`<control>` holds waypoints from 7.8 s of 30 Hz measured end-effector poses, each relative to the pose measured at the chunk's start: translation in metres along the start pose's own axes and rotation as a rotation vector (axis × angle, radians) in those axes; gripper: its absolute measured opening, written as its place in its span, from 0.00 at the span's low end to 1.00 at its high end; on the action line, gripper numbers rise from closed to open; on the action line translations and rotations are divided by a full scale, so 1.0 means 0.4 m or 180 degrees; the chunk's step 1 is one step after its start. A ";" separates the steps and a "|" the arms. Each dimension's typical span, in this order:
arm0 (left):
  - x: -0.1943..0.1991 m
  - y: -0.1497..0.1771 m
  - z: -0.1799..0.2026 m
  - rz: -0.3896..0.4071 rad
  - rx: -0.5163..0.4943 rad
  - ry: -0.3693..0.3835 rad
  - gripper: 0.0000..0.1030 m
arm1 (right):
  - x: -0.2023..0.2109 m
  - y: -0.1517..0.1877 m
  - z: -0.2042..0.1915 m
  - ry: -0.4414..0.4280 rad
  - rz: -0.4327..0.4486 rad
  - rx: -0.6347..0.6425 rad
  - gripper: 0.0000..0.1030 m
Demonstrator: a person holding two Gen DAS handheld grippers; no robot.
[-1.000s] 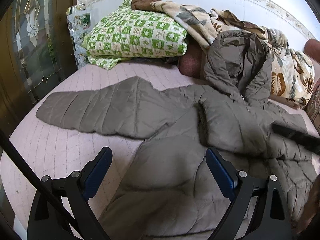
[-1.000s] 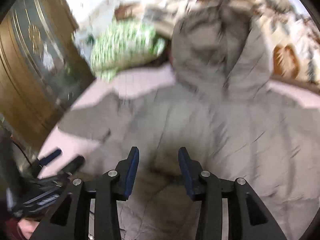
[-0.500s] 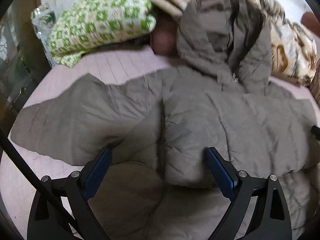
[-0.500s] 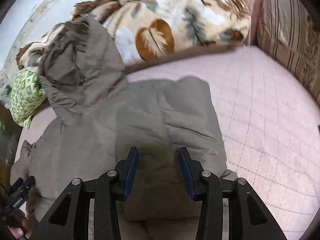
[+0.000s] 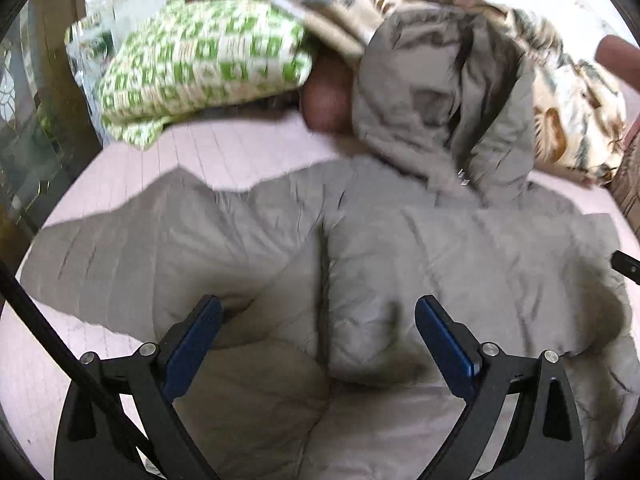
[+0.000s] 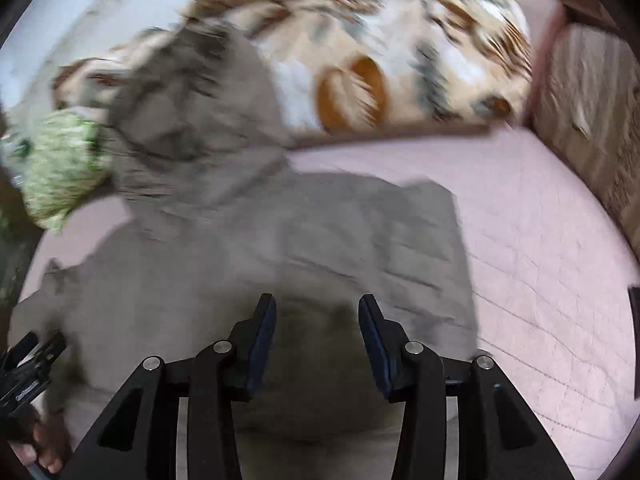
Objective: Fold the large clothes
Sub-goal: 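Grasp the cuff of the other sleeve with the left gripper, then fold the held sleeve across the jacket body with the left gripper, release, then grasp the jacket hem with both grippers and fold it toward the hood, then lay the folded hem down and open both grippers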
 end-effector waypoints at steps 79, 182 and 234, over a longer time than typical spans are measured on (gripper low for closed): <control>0.300 -0.240 -0.657 0.1335 0.2038 0.1306 0.14 | 0.190 0.153 -0.114 -0.0567 0.0462 0.0039 0.58; 0.089 0.003 0.074 0.0367 -0.0358 0.0566 0.52 | 0.102 0.061 -0.057 0.0203 0.0498 0.0115 0.65; 0.231 -0.021 -0.010 0.1068 -0.0233 0.0030 0.65 | 0.165 0.105 -0.207 -0.0396 0.0340 0.0446 0.65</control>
Point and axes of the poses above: each gripper's, at about its wrist camera, not at the fingertips, and x roughly against the way its jaws point, z to its right, y to its underside, the point moved 3 cm from there along -x, roughly the way its jaws point, and after that the axes turned 12 degrees about -y, right-handed, at the moved point
